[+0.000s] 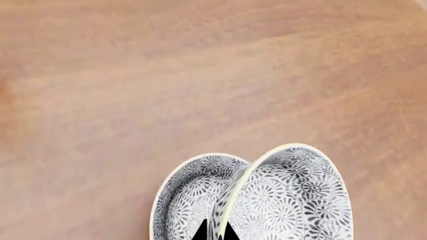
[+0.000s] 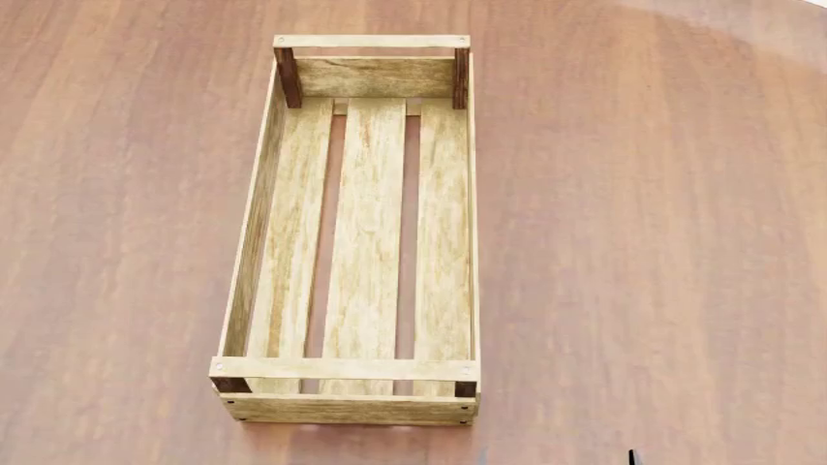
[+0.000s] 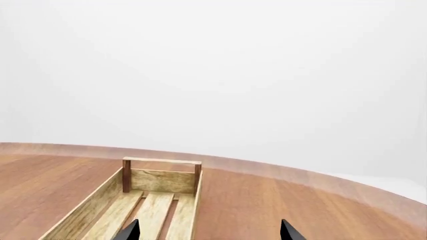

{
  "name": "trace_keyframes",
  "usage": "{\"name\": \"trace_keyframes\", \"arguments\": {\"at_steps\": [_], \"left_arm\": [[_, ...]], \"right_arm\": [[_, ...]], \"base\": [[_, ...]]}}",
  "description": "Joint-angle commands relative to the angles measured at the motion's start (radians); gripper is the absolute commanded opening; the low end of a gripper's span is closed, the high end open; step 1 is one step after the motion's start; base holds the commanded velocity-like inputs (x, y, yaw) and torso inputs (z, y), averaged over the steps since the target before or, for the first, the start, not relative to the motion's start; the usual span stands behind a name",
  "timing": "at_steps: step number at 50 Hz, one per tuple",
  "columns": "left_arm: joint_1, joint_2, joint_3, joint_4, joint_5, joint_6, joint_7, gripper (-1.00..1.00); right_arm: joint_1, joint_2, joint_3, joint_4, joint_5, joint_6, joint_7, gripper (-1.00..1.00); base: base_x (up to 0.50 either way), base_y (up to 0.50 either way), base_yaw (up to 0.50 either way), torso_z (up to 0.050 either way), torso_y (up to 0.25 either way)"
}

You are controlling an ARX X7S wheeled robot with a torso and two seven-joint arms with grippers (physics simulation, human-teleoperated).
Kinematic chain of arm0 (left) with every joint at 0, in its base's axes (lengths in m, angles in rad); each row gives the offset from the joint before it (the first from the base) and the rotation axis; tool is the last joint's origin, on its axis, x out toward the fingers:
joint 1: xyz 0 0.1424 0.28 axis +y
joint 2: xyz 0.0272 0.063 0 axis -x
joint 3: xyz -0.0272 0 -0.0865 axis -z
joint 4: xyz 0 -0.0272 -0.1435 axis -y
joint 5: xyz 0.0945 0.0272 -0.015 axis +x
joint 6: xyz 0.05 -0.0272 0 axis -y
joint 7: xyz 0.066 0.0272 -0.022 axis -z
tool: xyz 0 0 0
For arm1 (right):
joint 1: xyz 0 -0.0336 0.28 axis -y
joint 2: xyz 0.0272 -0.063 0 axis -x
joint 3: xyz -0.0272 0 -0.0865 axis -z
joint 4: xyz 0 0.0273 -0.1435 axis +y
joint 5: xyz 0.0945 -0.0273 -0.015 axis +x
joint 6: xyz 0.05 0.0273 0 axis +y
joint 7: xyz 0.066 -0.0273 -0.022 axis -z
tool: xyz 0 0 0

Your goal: Stack the right bowl on the left bowl and place them in the tray.

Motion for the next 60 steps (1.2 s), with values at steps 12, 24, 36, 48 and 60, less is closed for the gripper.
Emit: {"name": "trace_keyframes", "arguments": {"at_steps": [12,24,36,48,60], "left_arm": [[-0.078,0.010,0.000,-0.089,0.044,0.010,0.024,-1.00],[-0.107,0.017,0.011,-0.144,0.047,0.007,0.004,-1.00],[-0.123,0.023,0.028,-0.173,0.064,0.013,0.012,-1.00],[-0.120,0.027,0.043,-0.174,0.092,0.028,0.030,-1.00],[-0.104,0.025,0.053,-0.136,0.131,0.058,0.050,1.00]], "right_arm": [[0.004,-0.015,0.013,-0.002,-0.026,0.013,-0.018,1.00],[0.006,-0.013,0.011,0.005,-0.027,0.012,-0.015,1.00],[0.006,-0.010,0.011,0.009,-0.026,0.010,-0.010,1.00],[0.005,-0.009,0.009,0.016,-0.026,0.007,-0.005,1.00],[0.005,-0.007,0.007,0.018,-0.024,0.008,-0.003,1.00]], "base": [[0.00,0.00,0.00,0.000,0.000],[0.00,0.00,0.00,0.001,0.001],[0.00,0.00,0.00,0.000,0.000],[0.00,0.00,0.00,0.000,0.000],[0.00,0.00,0.00,0.000,0.001]]}}
